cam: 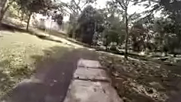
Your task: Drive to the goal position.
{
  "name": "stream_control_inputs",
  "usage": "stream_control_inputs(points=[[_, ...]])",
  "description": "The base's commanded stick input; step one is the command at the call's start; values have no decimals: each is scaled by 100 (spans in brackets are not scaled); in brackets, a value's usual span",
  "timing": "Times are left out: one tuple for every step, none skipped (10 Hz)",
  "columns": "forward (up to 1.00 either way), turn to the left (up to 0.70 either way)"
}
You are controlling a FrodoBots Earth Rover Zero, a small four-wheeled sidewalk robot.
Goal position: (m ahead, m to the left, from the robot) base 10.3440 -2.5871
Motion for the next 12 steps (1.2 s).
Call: stream_control_inputs(points=[[85,0],[85,0],[85,0],[85,0],[85,0],[85,0],[85,0],[85,0],[85,0],[85,0],[85,0],[85,0]])
